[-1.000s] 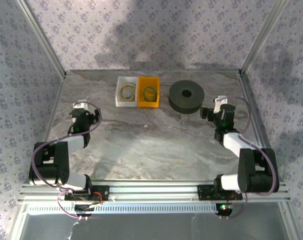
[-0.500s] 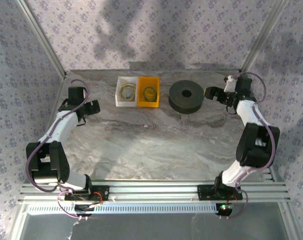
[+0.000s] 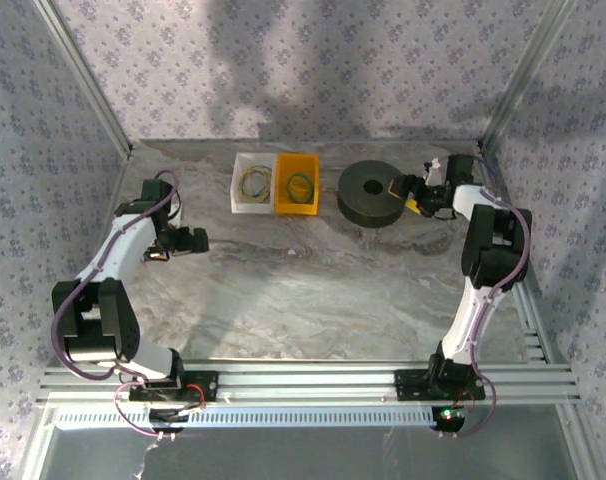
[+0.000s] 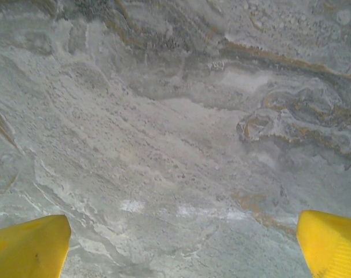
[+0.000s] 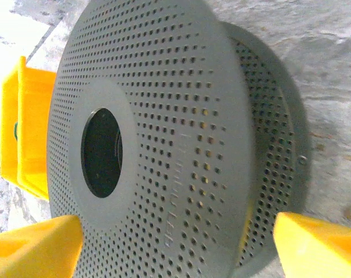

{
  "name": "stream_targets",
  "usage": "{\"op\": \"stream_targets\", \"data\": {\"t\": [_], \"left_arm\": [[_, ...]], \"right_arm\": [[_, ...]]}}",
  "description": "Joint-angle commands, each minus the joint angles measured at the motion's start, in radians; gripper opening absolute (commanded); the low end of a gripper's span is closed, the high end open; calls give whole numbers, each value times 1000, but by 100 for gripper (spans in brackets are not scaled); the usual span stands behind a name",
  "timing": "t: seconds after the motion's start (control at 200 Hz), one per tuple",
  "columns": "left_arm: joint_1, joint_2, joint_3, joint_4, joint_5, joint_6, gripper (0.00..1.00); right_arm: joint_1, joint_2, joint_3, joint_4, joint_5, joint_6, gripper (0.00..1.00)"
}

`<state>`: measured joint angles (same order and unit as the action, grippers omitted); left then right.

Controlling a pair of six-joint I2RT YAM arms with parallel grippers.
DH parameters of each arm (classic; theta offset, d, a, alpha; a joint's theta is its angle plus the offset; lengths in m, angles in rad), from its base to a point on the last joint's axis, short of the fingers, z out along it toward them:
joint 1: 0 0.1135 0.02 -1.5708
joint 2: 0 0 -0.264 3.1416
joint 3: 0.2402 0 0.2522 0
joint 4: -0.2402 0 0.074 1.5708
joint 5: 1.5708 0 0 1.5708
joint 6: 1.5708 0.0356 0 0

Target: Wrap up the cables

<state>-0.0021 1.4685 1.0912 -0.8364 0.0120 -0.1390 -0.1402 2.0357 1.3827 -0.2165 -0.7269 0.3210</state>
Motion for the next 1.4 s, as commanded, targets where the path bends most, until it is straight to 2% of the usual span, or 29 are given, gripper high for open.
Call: {"op": "stream_targets", "data": {"t": [0.0, 0.305, 0.555, 0.75, 0.934, 1.159, 1.304, 1.394], "left_arm": [[-7, -21, 11, -51, 13, 16, 100], [-7, -28, 2, -46, -3, 23, 100], [-7, -36, -1, -43, -9, 32, 100], [-7, -39, 0, -45, -6, 39, 100], [-8, -42, 1, -49, -6, 45, 100], [-7, -43, 2, -47, -1, 45, 100], [-7, -47, 2, -46, 3, 47, 100], [-7, -47, 4, -44, 9, 46, 100]], "right_arm": [[8, 21, 30, 57, -17, 64, 78], [-1, 28, 33, 67, 4, 111, 27], [-6, -88, 13, -6, 15, 64, 0], [-7, -281, -45, -103, 6, 13, 0], [34, -508, -115, -237, -8, -44, 0], [185, -689, -124, -428, -68, -94, 0], [304, -709, -162, -425, -158, -64, 0], [375, -668, -167, -447, -195, -108, 0]]}}
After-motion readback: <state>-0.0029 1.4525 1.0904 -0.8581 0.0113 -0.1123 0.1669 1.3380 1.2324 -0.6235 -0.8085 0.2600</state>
